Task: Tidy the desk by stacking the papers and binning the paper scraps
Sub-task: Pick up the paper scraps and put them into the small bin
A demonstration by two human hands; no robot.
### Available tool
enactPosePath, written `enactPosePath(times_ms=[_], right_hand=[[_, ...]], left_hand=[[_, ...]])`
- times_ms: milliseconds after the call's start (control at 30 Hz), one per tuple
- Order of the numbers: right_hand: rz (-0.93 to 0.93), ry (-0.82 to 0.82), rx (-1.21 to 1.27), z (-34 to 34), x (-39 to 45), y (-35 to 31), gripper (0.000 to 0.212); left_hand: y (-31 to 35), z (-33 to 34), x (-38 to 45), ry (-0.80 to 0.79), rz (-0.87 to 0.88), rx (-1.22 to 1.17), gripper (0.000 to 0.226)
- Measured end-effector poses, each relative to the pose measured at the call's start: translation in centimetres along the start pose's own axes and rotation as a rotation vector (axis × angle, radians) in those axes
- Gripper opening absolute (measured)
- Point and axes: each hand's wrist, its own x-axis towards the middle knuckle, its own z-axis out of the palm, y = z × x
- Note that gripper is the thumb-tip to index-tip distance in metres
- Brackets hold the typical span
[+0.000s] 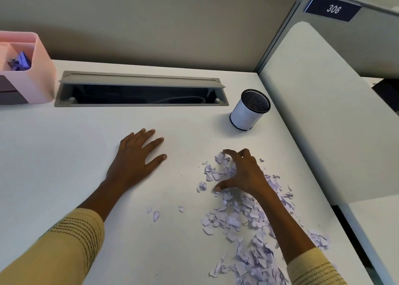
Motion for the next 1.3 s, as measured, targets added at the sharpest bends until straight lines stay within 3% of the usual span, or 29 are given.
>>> enactPosePath(times_ms=[200, 300, 400, 600, 733, 967, 1067, 1167, 1300], right_hand=[[-0.074, -0.037, 0.241, -0.1, 1.4, -1.5, 0.068], [-0.070, -0.046, 0.277, -0.1, 1.3, -2.5, 0.075], [-0.069, -0.044, 0.161, 0.8, 0.9, -3.7, 0.075], [-0.093, 0.029, 0.199, 1.0, 1.4, -3.9, 0.018], [-0.052, 0.038, 0.233, 0.8, 1.7, -3.1, 0.012], [0.018, 0.020, 0.500, -2.4, 2.0, -1.8, 0.013], [-0.001, 0.122, 0.648, -6.4, 3.0, -1.3, 0.015], [-0.035, 0.327, 0.722, -10.8, 4.7, -0.5, 0.017], [-0.026, 0.536, 0.590, -14.1, 7.6, 0.5, 0.015]], left_hand=[[0.0, 0.1, 0.0, 0.006, 0.000, -0.003, 0.062], [-0.1, 0.1, 0.0, 0.004, -0.007, 0.000, 0.062], [0.0, 0.1, 0.0, 0.006, -0.005, 0.003, 0.063], [0.0, 0.1, 0.0, 0.000, -0.005, -0.008, 0.064], [0.0, 0.0, 0.0, 0.002, -0.008, -0.018, 0.064], [0.0, -0.1, 0.1, -0.006, -0.005, -0.017, 0.065], [0.0, 0.0, 0.0, -0.002, -0.004, -0.015, 0.064], [0.0, -0.1, 0.0, 0.000, -0.004, -0.015, 0.064], [0.2, -0.2, 0.0, 0.002, 0.001, -0.008, 0.064]])
